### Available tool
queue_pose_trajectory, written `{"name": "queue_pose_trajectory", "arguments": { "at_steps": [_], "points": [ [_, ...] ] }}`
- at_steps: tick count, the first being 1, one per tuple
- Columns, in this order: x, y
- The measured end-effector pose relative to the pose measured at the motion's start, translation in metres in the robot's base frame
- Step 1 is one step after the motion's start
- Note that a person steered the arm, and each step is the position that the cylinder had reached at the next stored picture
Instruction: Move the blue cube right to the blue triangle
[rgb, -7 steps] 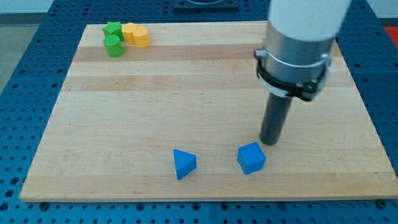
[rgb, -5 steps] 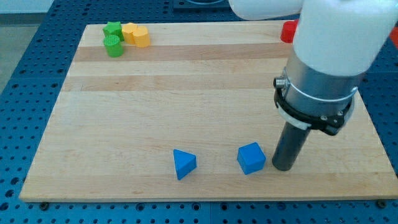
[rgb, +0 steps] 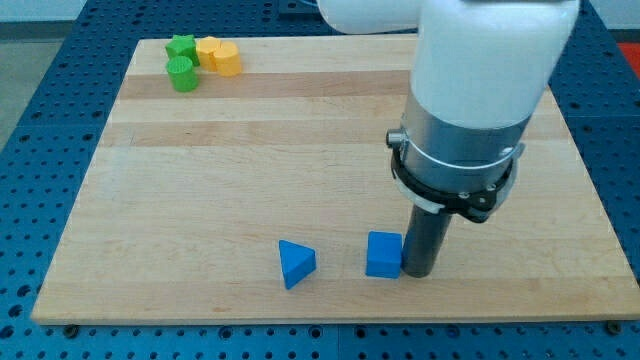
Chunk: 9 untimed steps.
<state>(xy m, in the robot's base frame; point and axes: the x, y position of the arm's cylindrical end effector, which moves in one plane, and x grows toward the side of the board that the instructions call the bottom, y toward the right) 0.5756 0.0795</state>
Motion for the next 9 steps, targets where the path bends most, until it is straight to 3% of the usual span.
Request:
{"name": "queue_pose_trajectory", "arguments": {
  "at_steps": [9],
  "points": [
    [-0.010, -0.038]
  ]
}}
